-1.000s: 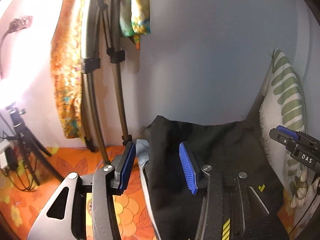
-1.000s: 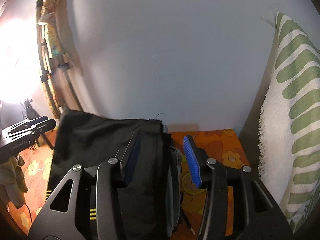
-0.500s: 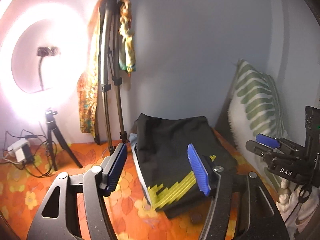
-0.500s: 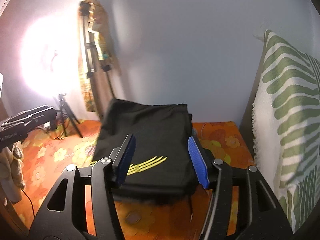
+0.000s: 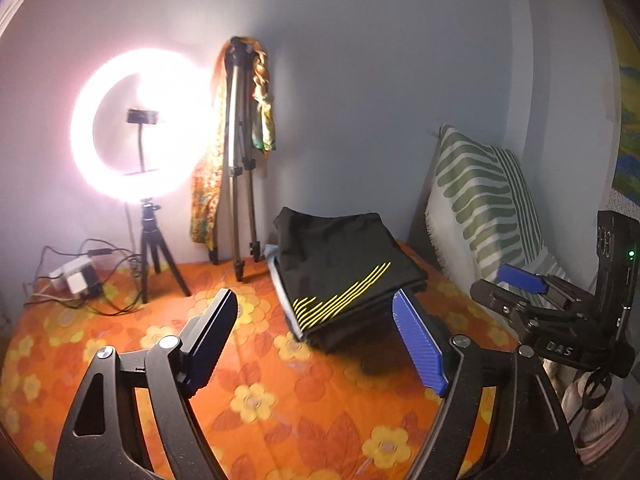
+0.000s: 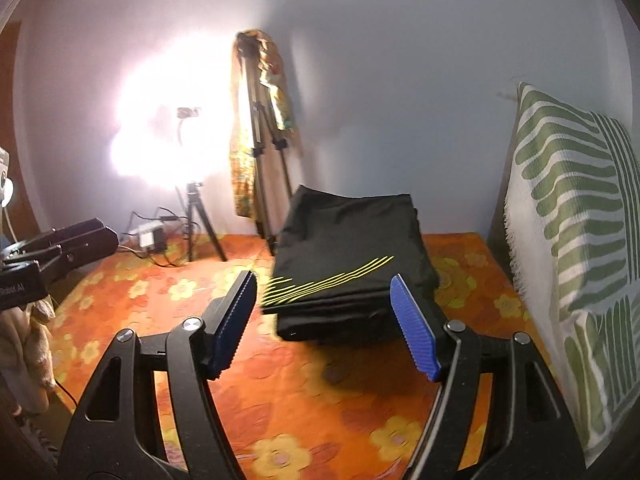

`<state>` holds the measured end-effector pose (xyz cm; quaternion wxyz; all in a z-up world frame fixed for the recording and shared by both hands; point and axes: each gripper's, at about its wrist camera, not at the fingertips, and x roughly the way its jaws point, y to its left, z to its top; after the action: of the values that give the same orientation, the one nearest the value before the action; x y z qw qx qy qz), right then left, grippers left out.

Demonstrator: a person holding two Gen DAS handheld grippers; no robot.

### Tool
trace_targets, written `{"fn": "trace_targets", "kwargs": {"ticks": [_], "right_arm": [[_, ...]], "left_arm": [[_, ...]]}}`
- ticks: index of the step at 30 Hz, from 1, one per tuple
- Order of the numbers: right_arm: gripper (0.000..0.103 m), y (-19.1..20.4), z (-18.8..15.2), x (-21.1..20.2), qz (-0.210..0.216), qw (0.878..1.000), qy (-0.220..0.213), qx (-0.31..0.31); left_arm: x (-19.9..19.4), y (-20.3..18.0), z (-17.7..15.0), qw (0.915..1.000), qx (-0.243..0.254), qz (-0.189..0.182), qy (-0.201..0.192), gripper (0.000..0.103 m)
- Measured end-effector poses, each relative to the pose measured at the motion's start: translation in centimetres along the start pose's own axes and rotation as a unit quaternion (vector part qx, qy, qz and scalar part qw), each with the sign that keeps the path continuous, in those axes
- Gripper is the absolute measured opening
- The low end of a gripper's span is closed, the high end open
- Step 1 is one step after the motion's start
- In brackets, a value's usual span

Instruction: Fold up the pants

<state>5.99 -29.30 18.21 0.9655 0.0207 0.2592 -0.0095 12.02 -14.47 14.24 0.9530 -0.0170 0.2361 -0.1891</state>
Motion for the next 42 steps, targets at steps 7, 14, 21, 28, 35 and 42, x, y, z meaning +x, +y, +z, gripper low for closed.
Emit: {"fn": "trace_targets", "kwargs": {"ticks": [7,14,21,28,35,42], "right_arm": [[0.1,3.4,-3.5,-3.0,-0.007,1.0,-0.019,0.011],[0.103,5.7,-6.7,-2.3,-0.034,0.999,0.005,0.009],[0.103,6.8,-9.2,-0.9,-0.078,0.997,0.013,-0.02],[0.103,5.6,-11.2,1.7,-0.089,0.995,0.05,0.001],[0.103,4.7,-11.4,2.7,-0.081,0.994,0.065,0.027],[0.103,4.9,-11.6,3.1,-0.079,0.994,0.069,0.019]], "left_arm": [[-3.9,0.4,-3.4,1.0,0.003,0.0,0.004,0.082],[-4.0,2.5,-8.4,0.9992,-0.018,0.016,0.032,0.088],[-1.2,5.6,-11.9,0.993,-0.055,0.069,0.078,0.088],[0.0,5.6,-13.4,0.9915,-0.06,0.068,0.093,0.088],[0.9,3.4,-13.6,0.9923,-0.031,0.059,0.105,0.088],[1.5,2.9,-14.0,0.9912,-0.027,0.055,0.117,0.088]]}}
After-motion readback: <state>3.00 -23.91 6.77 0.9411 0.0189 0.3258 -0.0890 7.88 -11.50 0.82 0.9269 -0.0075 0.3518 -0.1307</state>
